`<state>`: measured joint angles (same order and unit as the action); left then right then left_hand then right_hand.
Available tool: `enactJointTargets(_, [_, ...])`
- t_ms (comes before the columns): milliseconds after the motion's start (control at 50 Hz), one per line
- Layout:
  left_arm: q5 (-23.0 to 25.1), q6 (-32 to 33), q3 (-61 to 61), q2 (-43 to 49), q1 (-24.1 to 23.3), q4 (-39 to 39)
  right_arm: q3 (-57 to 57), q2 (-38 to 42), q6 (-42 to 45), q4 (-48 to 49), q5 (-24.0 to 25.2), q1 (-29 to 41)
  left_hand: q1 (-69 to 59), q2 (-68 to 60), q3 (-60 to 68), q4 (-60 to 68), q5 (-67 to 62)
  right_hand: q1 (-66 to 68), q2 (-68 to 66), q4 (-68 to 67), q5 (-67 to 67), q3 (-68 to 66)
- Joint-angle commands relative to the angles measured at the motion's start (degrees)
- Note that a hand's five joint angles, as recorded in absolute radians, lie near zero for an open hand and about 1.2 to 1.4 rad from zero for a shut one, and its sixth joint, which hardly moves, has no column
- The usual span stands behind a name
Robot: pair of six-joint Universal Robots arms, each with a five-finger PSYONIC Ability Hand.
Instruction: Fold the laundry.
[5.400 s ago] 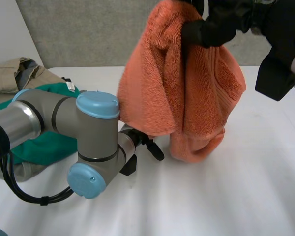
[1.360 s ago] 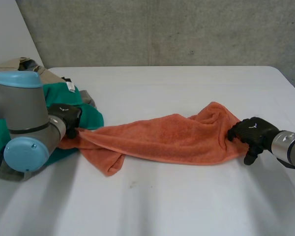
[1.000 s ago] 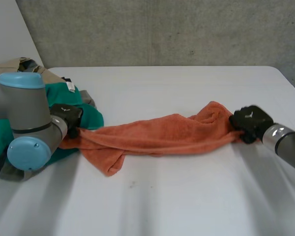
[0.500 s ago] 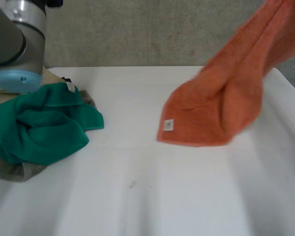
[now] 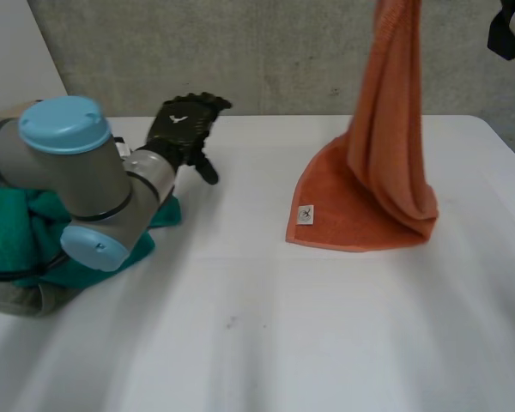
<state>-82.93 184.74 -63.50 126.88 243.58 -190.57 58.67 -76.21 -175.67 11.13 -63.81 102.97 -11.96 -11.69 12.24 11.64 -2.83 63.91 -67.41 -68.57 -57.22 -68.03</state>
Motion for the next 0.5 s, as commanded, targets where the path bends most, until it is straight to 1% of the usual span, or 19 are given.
enactJointTargets(20, [3.0, -1.4, 7.8, 4.2, -5.4, 4.7, 4.9, -10.5, -8.0, -1.5, 5.5, 3.0, 2.0, 1.7, -2.2, -1.6, 2.8, 16.1, -12.6, -11.4, -12.8, -12.0])
enactJointTargets(180, [3.7, -1.4, 12.3, 10.0, -11.3, 6.5, 10.7, -18.9, -15.5, 1.7, 7.3, 6.1, 2.0, 1.7, -2.2, -1.6, 2.8, 16.1, -12.6, -11.4, -12.8, -12.0])
enactJointTargets(240, [4.1, -1.8, 12.3, 11.3, -12.4, 7.5, 11.2, -19.9, -16.4, 2.8, 7.0, 6.4, 1.5, 1.2, -1.7, -1.1, 2.3, 16.1, -12.6, -11.4, -12.8, -12.0])
enactJointTargets(260, [4.9, -1.8, 12.2, 11.7, -13.2, 8.8, 11.3, -19.7, -16.3, 3.3, 6.9, 6.0, -16.4, -16.7, 16.1, 16.7, -15.5, 16.1, -12.6, -11.4, -12.8, -12.0])
enactJointTargets(280, [5.3, -1.7, 12.0, 11.8, -13.7, 9.6, 11.3, -19.4, -16.2, 3.4, 6.8, 5.7, -30.2, -30.5, 30.0, 30.6, -29.4, 16.1, -12.6, -11.4, -12.8, -12.0])
enactJointTargets(320, [5.7, -1.3, 11.4, 12.0, -14.0, 11.0, 11.0, -18.5, -15.8, 3.4, 6.5, 4.8, -64.7, -65.0, 64.4, 65.0, -63.8, 16.1, -12.6, -11.4, -12.8, -12.0])
enactJointTargets(340, [5.2, -0.8, 11.0, 11.7, -13.7, 12.1, 10.7, -16.9, -15.2, 3.3, 6.1, 3.7, -68.0, -68.3, 67.7, 68.3, -67.1, 16.1, -12.6, -11.4, -12.8, -12.0])
enactJointTargets(400, [1.7, 0.5, 10.7, 10.3, -11.8, 12.4, 10.3, -13.7, -14.0, 2.7, 5.7, 1.6, -68.0, -68.3, 67.8, 68.4, -67.2, 16.1, -12.6, -11.4, -12.8, -12.0])
enactJointTargets(420, [-1.2, 2.0, 10.7, 9.2, -10.5, 12.0, 10.1, -11.7, -13.0, 2.1, 5.5, 0.2, -68.0, -68.3, 67.8, 68.4, -67.2, 16.1, -12.6, -11.4, -12.8, -12.0])
enactJointTargets(480, [-5.1, 4.2, 10.9, 7.3, -8.6, 11.1, 9.7, -8.4, -10.9, 1.3, 5.0, -1.4, -68.0, -68.3, 67.8, 68.4, -67.2, 16.1, -12.6, -11.4, -12.8, -12.0])
enactJointTargets(500, [-7.1, 5.3, 11.3, 5.8, -7.4, 10.1, 9.3, -6.0, -9.2, 0.9, 4.1, -2.3, -68.0, -68.3, 67.8, 68.4, -67.2, 16.1, -12.6, -11.4, -12.8, -12.0])
